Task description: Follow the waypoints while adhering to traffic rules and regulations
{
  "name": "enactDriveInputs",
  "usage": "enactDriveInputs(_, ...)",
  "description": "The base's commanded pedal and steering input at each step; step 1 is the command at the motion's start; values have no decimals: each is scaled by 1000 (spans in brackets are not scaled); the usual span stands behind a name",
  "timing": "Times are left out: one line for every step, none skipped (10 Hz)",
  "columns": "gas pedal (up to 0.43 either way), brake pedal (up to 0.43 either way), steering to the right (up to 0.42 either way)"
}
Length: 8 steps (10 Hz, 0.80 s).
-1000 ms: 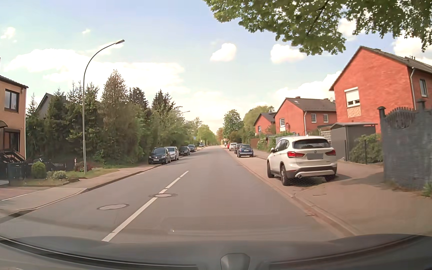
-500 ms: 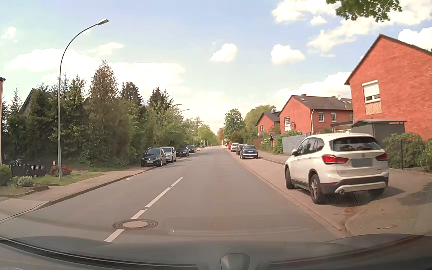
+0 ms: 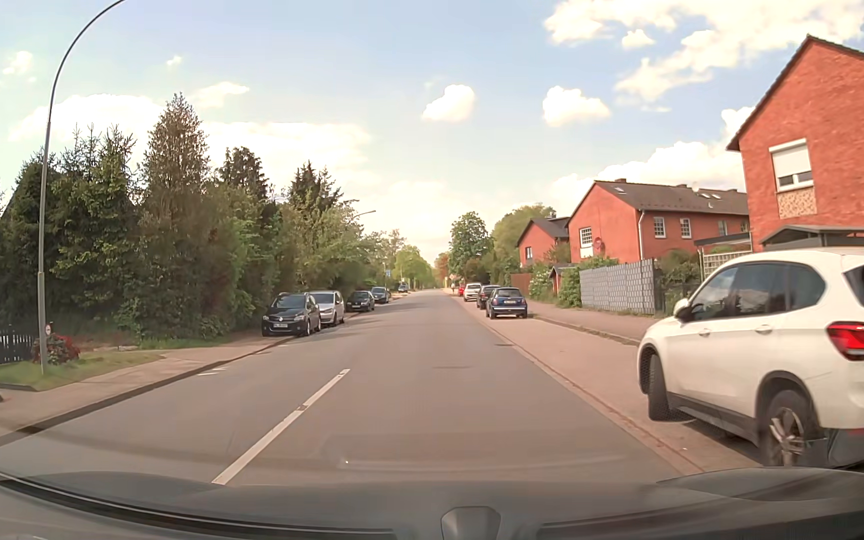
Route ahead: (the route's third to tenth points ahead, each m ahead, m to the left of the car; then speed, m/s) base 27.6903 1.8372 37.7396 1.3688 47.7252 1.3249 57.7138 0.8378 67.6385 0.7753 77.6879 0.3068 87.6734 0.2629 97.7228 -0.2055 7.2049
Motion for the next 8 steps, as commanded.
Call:
enactDriveInputs(177,0,1)
enactDriveInputs(177,0,1)
enactDriveInputs(177,0,1)
enactDriveInputs(177,0,1)
enactDriveInputs(177,0,1)
enactDriveInputs(177,0,1)
enactDriveInputs(177,0,1)
enactDriveInputs(177,0,1)
